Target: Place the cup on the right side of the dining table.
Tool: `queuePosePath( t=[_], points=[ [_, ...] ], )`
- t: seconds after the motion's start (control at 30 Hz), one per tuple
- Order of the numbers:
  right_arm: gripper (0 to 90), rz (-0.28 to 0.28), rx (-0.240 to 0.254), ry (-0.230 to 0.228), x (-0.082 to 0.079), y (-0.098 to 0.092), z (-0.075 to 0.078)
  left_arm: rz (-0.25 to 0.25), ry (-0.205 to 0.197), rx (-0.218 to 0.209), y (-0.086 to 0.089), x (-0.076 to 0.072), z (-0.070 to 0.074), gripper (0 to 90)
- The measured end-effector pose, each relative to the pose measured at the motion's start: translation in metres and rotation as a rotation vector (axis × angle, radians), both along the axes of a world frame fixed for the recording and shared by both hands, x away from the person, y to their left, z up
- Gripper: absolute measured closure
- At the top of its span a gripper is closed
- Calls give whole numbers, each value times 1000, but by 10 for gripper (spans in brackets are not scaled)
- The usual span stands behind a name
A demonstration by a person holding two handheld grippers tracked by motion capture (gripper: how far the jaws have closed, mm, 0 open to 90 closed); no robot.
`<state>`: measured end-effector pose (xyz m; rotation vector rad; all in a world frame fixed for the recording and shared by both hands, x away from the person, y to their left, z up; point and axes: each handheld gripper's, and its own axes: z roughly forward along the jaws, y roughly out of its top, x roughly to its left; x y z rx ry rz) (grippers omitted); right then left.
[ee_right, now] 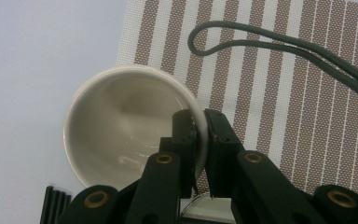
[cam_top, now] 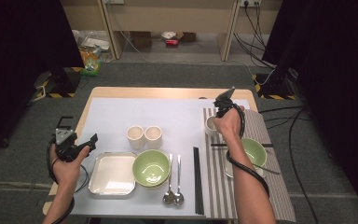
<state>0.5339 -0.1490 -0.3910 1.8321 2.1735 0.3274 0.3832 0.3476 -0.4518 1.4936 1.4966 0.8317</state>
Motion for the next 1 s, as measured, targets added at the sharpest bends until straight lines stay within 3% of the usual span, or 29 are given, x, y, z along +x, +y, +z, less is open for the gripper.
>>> queuePosePath(
  t=[0.53, 0.7, 1.0],
  points=[
    [834, -30, 12, 14, 5, -4, -9, 0, 0, -1, -1, 0, -1, 164],
    [818, -29, 26, -25, 6, -6, -10, 0, 1, 0, 0, 0, 0, 164],
    [685, -15, 55, -89, 3, -10, -4, -3, -2, 3, -2, 0, -2, 164]
  ],
)
